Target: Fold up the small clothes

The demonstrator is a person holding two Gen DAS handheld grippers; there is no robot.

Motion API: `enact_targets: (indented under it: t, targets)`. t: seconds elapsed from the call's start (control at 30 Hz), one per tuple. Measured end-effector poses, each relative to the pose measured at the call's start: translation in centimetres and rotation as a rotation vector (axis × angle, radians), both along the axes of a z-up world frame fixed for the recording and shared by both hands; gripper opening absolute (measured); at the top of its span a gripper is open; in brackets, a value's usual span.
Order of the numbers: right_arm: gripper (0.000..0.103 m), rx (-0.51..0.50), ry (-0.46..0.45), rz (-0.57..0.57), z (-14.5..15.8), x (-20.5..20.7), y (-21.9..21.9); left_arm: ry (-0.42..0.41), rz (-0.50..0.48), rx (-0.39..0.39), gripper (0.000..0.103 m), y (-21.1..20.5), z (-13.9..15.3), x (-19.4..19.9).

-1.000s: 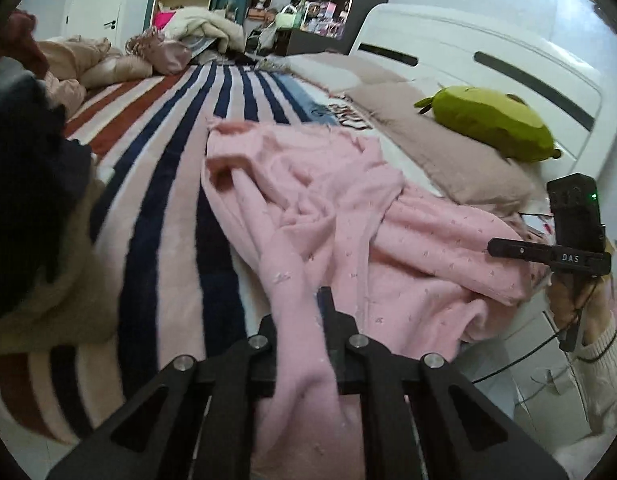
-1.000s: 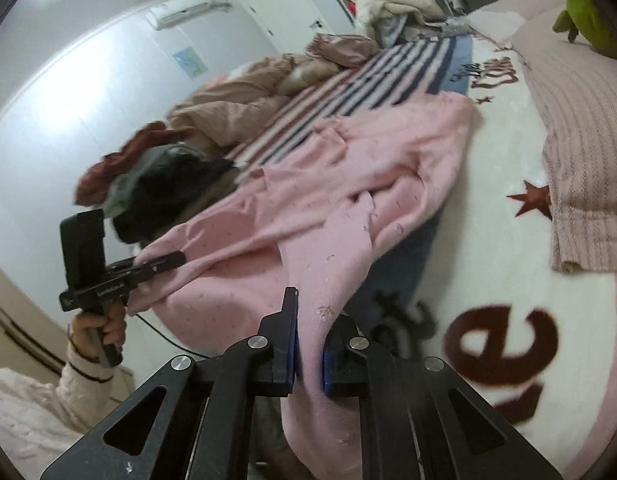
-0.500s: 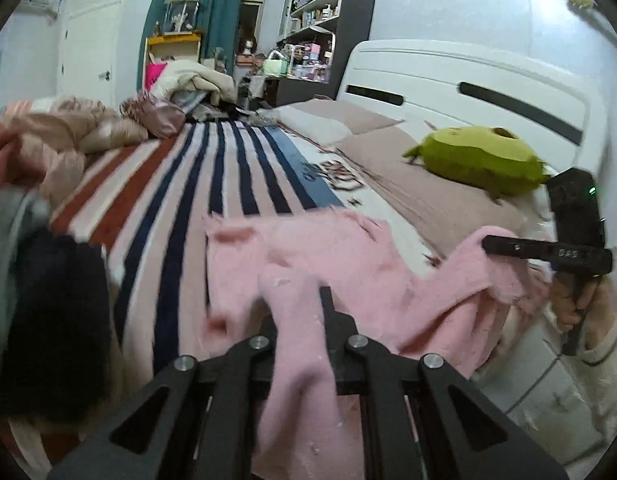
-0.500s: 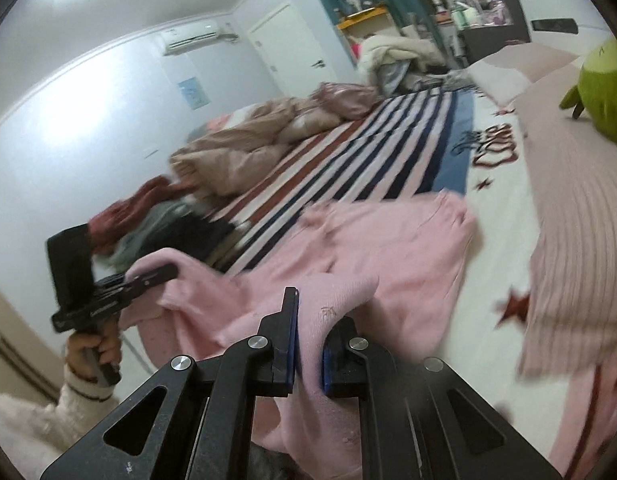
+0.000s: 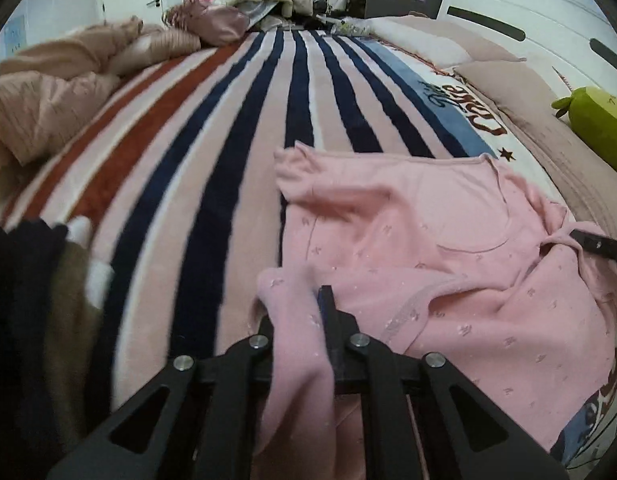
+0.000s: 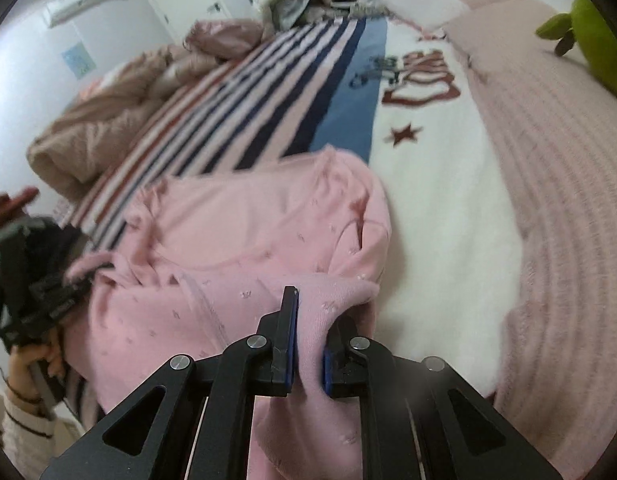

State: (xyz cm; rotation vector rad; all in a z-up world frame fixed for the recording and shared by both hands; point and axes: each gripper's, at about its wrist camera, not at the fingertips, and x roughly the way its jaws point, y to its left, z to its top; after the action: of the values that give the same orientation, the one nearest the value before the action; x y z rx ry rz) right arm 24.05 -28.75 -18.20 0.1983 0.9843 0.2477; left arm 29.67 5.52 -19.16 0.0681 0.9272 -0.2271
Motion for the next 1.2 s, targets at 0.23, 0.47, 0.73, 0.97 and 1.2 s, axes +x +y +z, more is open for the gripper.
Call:
enact_targets:
  t: [0.23, 0.47, 0.73, 0.97, 1.2]
  targets:
    - [0.074, 0.02, -0.033, 0.07, 2.8, -3.5, -1.1, -0.036, -0.067, -0.077, 0.09, 1.2, 3.3, -3.6]
    - [0.075, 0.046, 0.044, 0.155, 2.1, -10.1, -2.8, 0.043, -0.14, -0.114, 0.092, 1.3, 2.7, -8.9]
    - [0.014, -0.098, 0.0, 0.19, -1.2, -13.6, 0.4, 0.064, -0.116, -0.086, 0.056, 1.3, 0.0, -11.2]
    - [0.008, -0.085, -0.146, 0.168, 2.4, -13.4, 1.3, -0.051, -0.128, 0.07, 0.016, 0.5, 2.8, -12.5]
    - [0.007, -0.067, -0.23, 0.137, 7.6, -8.2, 1.9, -0.139, -0.139, -0.032, 0.013, 0.6, 9.7, -10.8]
